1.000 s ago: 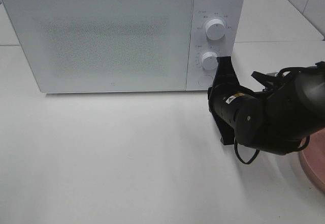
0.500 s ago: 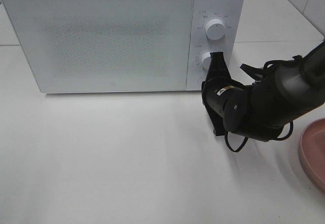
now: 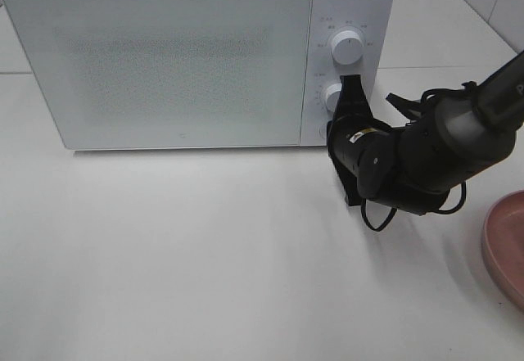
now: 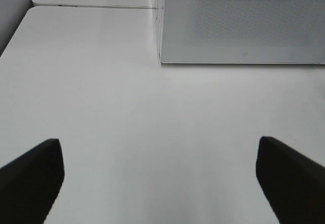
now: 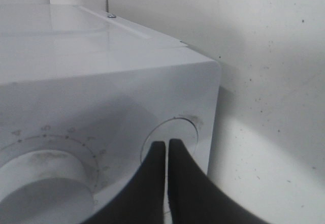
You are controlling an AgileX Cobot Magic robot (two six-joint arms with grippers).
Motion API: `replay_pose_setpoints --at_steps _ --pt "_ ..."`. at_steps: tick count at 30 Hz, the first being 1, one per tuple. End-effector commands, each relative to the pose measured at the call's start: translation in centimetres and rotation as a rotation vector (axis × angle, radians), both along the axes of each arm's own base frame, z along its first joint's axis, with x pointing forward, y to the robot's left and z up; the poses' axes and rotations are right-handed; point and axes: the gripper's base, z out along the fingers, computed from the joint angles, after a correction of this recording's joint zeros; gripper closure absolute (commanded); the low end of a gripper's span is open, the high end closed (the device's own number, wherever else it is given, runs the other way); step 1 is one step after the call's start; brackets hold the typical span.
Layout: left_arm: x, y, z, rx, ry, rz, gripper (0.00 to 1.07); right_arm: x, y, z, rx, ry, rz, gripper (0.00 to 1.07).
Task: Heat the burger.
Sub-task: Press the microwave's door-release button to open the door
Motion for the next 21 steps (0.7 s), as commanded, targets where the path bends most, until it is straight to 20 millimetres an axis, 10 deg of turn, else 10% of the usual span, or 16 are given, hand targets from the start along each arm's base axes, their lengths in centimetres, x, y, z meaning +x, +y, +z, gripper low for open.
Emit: replay_pose_setpoints --at_steps 1,21 --pt "0.1 0.0 -0.2 -0.001 0.005 0.001 0.09 0.4 0.1 0.4 -0.008 -0.019 0.014 1.07" --pt "0.1 0.0 -0.2 -0.001 0.005 0.001 0.09 1.7 0.0 0.2 -0.01 -0.057 0.0 1.07"
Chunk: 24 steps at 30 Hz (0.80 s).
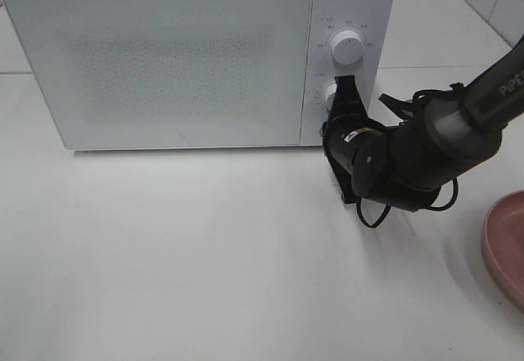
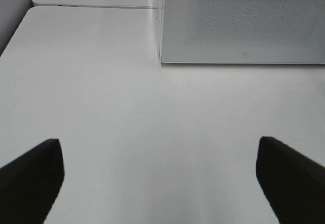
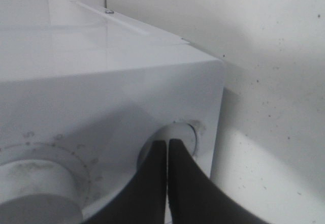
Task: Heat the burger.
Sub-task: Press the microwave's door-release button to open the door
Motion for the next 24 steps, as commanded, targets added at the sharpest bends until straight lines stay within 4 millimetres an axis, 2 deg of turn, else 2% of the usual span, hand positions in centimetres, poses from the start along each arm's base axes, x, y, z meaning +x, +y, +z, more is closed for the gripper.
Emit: replay_pose_setpoints --at_steps 1,14,24 --pt "0.1 0.0 -0.2 -0.001 0.005 0.001 0.09 0.8 -0.1 0.9 -0.004 -0.061 -0.005 1.07" --pt "0.1 0.0 -0.2 -0.001 0.005 0.001 0.09 1.1 -0.2 1.4 0.007 -0.116 -0.024 1.07" --pt "0.1 0.0 -0.2 -0.001 0.005 0.001 0.09 2.8 0.6 1.7 0.043 -0.171 -0.044 1.07"
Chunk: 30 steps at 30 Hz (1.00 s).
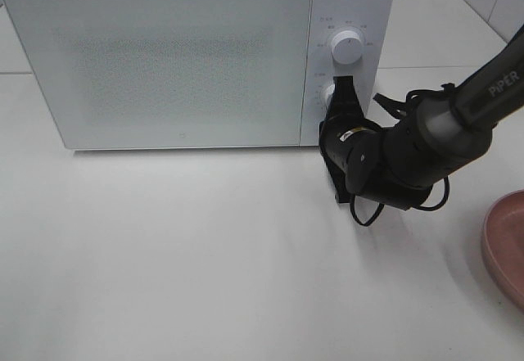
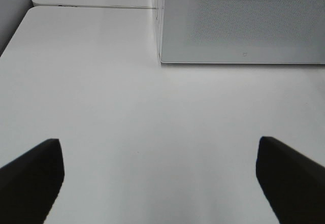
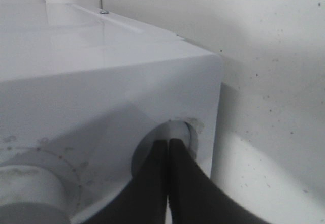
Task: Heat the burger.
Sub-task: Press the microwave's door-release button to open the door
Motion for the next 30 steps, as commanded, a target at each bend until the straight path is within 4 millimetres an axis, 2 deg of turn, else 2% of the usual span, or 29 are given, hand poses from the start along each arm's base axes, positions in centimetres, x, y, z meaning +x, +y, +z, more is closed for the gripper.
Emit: replay_pose_setpoints --at_steps 1,7,17,30 --pt "0.1 0.0 -0.2 -0.001 0.005 0.001 0.09 2.2 0.1 2.2 0.01 -0.187 -0.036 1.07" --pt "0.1 0.0 -0.2 -0.001 0.005 0.001 0.09 2.5 -0.5 3.2 -0.021 -0.311 -0.096 1.07" --pt "0.1 0.0 -0.2 -0.001 0.005 0.001 0.09 4.0 0.0 5.2 -0.033 -0.412 -0.108 1.07" --pt "0.1 0.0 -0.2 -0.001 0.005 0.001 0.09 4.3 0.1 5.2 -0.055 -0.379 -0.086 1.07"
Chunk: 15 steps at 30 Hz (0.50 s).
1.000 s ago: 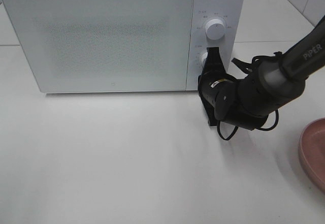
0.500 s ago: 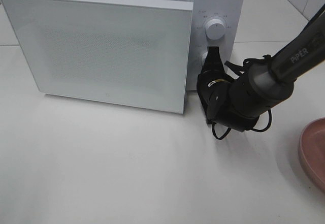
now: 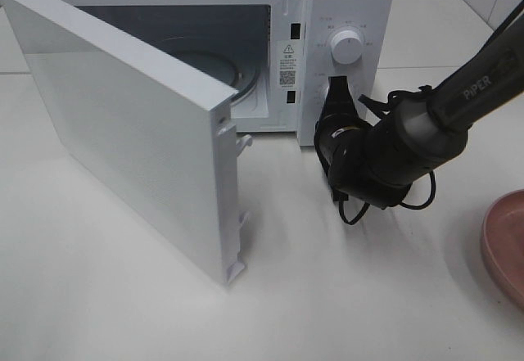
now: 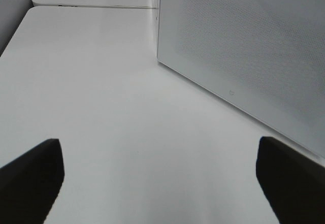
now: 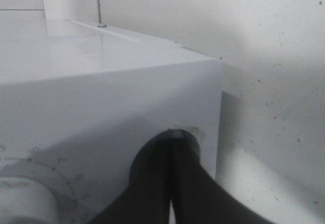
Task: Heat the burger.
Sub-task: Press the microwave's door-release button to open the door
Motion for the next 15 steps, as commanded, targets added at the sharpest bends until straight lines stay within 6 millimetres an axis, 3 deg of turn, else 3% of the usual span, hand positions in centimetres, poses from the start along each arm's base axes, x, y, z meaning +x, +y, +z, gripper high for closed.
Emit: replay_pose_setpoints --at_steps 1,15 --pt "0.1 0.0 -0.2 -0.001 0.005 0.001 0.09 3.5 -0.6 5.1 -0.033 -0.351 -0.021 1.07" --pt "0.1 0.0 -0.2 -0.001 0.005 0.001 0.09 1.4 -0.8 3.5 0.001 -0.164 0.052 1.07"
